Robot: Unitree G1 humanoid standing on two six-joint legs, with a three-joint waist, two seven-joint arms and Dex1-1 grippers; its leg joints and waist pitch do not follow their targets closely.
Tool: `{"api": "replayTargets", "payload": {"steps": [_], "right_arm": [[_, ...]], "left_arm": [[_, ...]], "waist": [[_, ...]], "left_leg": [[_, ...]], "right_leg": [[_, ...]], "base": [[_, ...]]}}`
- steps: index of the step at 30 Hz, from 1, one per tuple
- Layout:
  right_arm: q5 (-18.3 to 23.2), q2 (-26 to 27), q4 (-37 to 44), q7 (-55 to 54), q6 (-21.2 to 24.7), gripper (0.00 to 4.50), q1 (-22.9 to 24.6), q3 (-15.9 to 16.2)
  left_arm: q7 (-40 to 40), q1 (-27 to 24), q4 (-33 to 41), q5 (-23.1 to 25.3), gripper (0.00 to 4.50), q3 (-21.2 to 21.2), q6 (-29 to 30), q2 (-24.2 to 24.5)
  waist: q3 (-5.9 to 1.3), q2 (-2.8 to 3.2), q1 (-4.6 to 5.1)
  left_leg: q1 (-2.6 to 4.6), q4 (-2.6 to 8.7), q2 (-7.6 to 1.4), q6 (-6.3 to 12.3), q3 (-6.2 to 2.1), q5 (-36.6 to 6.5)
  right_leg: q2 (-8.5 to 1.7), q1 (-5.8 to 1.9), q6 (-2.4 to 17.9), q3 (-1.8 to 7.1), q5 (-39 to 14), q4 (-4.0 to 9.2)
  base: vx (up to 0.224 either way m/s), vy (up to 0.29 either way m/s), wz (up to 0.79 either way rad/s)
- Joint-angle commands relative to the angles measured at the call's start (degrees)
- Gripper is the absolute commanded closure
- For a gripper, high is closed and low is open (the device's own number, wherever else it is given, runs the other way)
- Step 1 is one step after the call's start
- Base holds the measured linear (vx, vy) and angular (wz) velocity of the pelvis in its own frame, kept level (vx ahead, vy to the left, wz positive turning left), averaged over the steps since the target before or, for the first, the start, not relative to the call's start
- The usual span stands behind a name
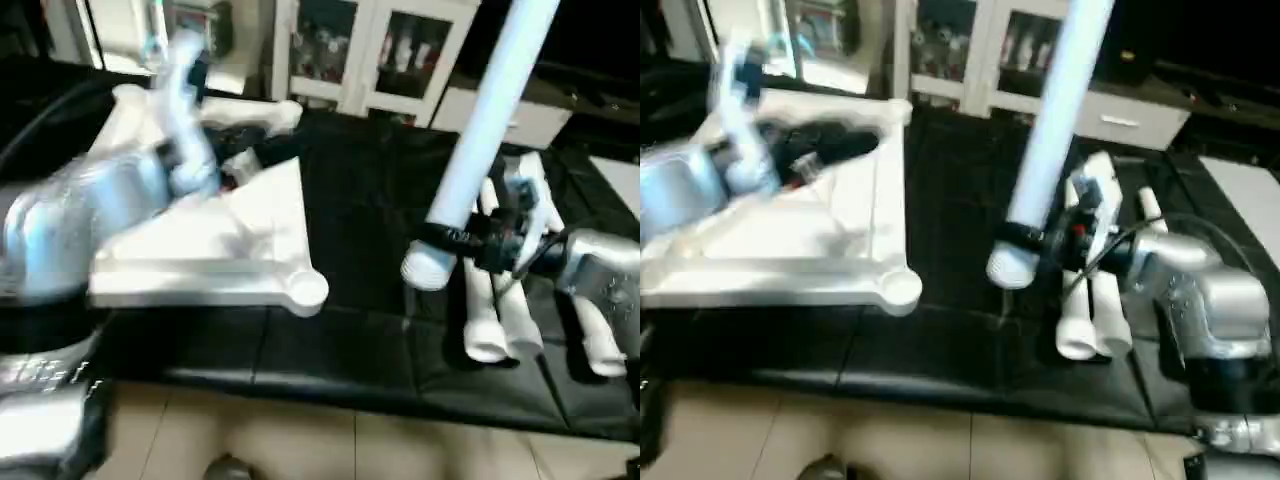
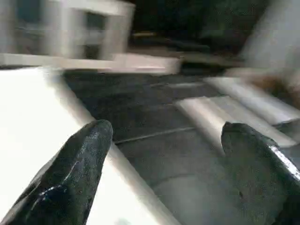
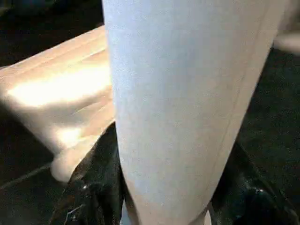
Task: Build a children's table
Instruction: Pick table leg
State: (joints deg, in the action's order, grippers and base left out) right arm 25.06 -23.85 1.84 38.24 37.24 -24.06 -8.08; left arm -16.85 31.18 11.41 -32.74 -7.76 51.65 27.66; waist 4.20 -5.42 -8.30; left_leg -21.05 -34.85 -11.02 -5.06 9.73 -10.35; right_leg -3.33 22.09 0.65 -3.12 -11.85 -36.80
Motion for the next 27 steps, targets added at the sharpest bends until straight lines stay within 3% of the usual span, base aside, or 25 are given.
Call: {"api": "replayTargets", "payload": {"steps": [1,3,4,5,7,9,10,11,12,13,14,15,16,19,20,21,24,27], "right_arm": [[-3.03,3.21,4.71,-8.97,-4.04,2.62,0.49,-2.47],[-5.91,6.83,7.02,-13.13,-9.93,2.62,2.35,-2.29],[-6.36,8.18,7.88,-15.29,-10.82,2.62,3.0,-2.38],[-6.69,9.27,8.46,-17.56,-11.1,2.62,3.44,-2.54],[-8.49,11.59,8.92,-23.04,-12.02,2.62,4.17,-3.07],[-10.17,13.77,9.39,-26.6,-12.94,2.62,5.37,-3.19],[-10.42,14.26,9.33,-26.81,-12.95,2.62,6.51,-3.05],[-10.43,14.15,9.01,-26.1,-12.02,2.62,7.85,-2.49],[-10.43,14.15,9.01,-26.1,-12.02,2.62,7.85,-2.49],[-9.52,14.33,9.27,-24.43,-11.42,2.62,9.09,-1.69],[-8.23,15.12,9.5,-22.2,-11.59,2.62,11.8,-0.4],[-8.31,15.31,9.45,-22.11,-11.83,2.62,12.35,0.04],[-10.24,15.22,9.34,-22.98,-12.56,2.62,13.69,1.91],[-12.64,14.96,9.52,-24.0,-15.11,2.62,13.95,4.35],[-13.3,14.82,9.46,-23.98,-16.3,2.62,14.03,4.69],[-14.26,14.73,9.22,-24.13,-18.08,2.62,14.01,4.87],[-14.86,14.42,8.35,-23.96,-19.93,2.62,13.51,4.03],[-11.77,13.89,6.09,-21.51,-17.85,2.62,12.42,2.09]], "left_arm": [[6.44,-2.38,3.21,7.47,0.33,3.14,-6.11,-1.59],[7.49,-6.14,4.83,11.83,0.33,6.34,-11.29,-2.02],[8.0,-7.59,5.8,13.7,0.33,7.81,-13.95,-2.32],[8.9,-8.65,6.62,15.36,0.33,9.03,-16.25,-2.83],[12.09,-10.3,7.71,17.14,0.33,9.72,-19.29,-5.74],[12.27,-12.29,8.57,16.25,0.33,8.8,-21.21,-8.81],[13.26,-13.91,9.35,16.35,0.33,8.6,-21.78,-10.41],[15.05,-15.55,9.65,17.9,0.33,9.15,-21.78,-10.66],[15.05,-15.55,9.65,17.9,0.33,9.15,-21.78,-10.66],[15.53,-16.88,9.36,19.09,0.33,9.47,-22.37,-10.28],[15.2,-19.54,6.73,20.33,0.33,9.57,-26.73,-10.84],[15.15,-20.06,5.49,20.71,0.33,9.56,-28.58,-11.18],[15.77,-21.11,1.96,20.96,0.33,8.98,-32.05,-12.89],[14.9,-21.11,1.3,22.28,0.33,9.65,-32.81,-13.04],[14.79,-21.11,1.57,22.25,0.33,9.44,-33.12,-13.26],[15.31,-20.98,2.08,22.82,0.33,9.27,-33.4,-13.36],[15.41,-20.9,2.94,23.09,0.33,9.25,-33.2,-13.21],[14.53,-21.88,2.33,24.18,0.33,9.33,-35.3,-12.85]], "waist": [[-4.47,1.34,0.45],[-4.32,1.49,0.62],[-4.28,1.49,0.79],[-4.33,1.89,0.82],[-4.2,1.81,1.07],[-4.02,3.52,1.34],[-3.94,3.11,1.66],[-4.13,3.92,1.65],[-4.04,3.0,2.15],[-4.17,2.94,2.3],[-4.18,3.4,2.8],[-4.18,3.4,2.8],[-4.15,3.3,2.97],[-4.44,4.35,3.54],[-4.4,4.22,3.49],[-4.3,4.01,3.51],[-4.16,4.38,3.36],[-4.18,4.62,3.15]], "left_leg": [[1.24,4.5,-2.31,-4.51,-0.78,-9.53],[1.07,4.64,-2.46,-4.47,-0.8,-9.13],[1.06,4.75,-2.52,-4.21,-0.8,-9.09],[1.41,4.78,-2.42,-4.25,-0.78,-9.65],[1.38,4.89,-2.38,-4.8,-0.78,-10.92],[1.57,4.99,-2.17,-5.83,-0.9,-14.48],[1.2,5.14,-2.11,-5.73,-0.93,-15.41],[1.21,5.09,-2.11,-5.78,-1.1,-15.66],[1.0,5.1,-2.04,-4.89,-0.97,-15.88],[0.84,5.0,-1.84,-4.39,-0.9,-15.25],[0.32,4.99,-1.74,-3.09,-1.03,-14.27],[0.32,4.99,-1.74,-3.09,-1.03,-14.27],[0.19,4.93,-1.5,-1.78,-0.86,-13.21],[-0.01,5.05,-1.74,-2.16,-1.19,-11.87],[0.33,4.92,-1.84,-2.14,-1.05,-12.93],[0.44,4.93,-1.85,-1.96,-0.99,-13.39],[0.58,5.08,-1.98,-1.9,-1.0,-14.51],[0.76,5.05,-1.92,-1.75,-1.02,-14.96]], "right_leg": [[-4.51,-2.16,7.38,2.49,-9.51,4.3],[-4.55,-1.97,6.53,2.66,-8.98,4.42],[-4.48,-1.87,5.75,2.72,-8.69,4.48],[-4.25,-1.7,5.44,2.71,-8.77,4.49],[-4.03,-1.65,5.14,2.7,-8.66,4.51],[-3.96,-1.38,4.93,2.76,-10.06,4.72],[-4.03,-1.65,4.73,2.77,-10.81,4.97],[-4.06,-1.77,4.77,2.74,-10.43,4.94],[-3.84,-1.98,4.33,2.75,-10.28,5.16],[-3.81,-2.12,4.17,2.84,-10.29,5.15],[-3.82,-2.39,3.82,2.83,-9.59,5.47],[-3.82,-2.39,3.82,2.83,-9.59,5.47],[-3.87,-2.21,3.09,2.98,-12.18,5.92],[-3.85,-2.27,4.05,2.76,-10.93,5.53],[-3.94,-1.96,4.39,2.85,-11.45,5.62],[-3.93,-1.87,4.63,2.88,-11.88,5.73],[-3.82,-1.68,5.09,2.92,-12.01,5.64],[-3.79,-1.64,5.45,2.92,-11.33,5.52]], "base": [[0.0,0.0,0.0],[0.0,0.0,0.0],[0.0,0.0,0.0],[0.0,0.0,0.0],[0.0,0.0,0.0],[0.0,0.0,0.0],[0.0,0.0,0.0],[0.0,0.0,0.0],[0.0,0.0,0.0],[0.0,0.0,0.0],[0.0,0.0,0.0],[0.0,0.0,0.0],[0.0,0.0,0.0],[0.0,0.0,0.0],[0.0,0.0,0.0],[0.0,0.0,0.0],[0.0,0.0,0.0],[0.0,0.0,0.0]]}}
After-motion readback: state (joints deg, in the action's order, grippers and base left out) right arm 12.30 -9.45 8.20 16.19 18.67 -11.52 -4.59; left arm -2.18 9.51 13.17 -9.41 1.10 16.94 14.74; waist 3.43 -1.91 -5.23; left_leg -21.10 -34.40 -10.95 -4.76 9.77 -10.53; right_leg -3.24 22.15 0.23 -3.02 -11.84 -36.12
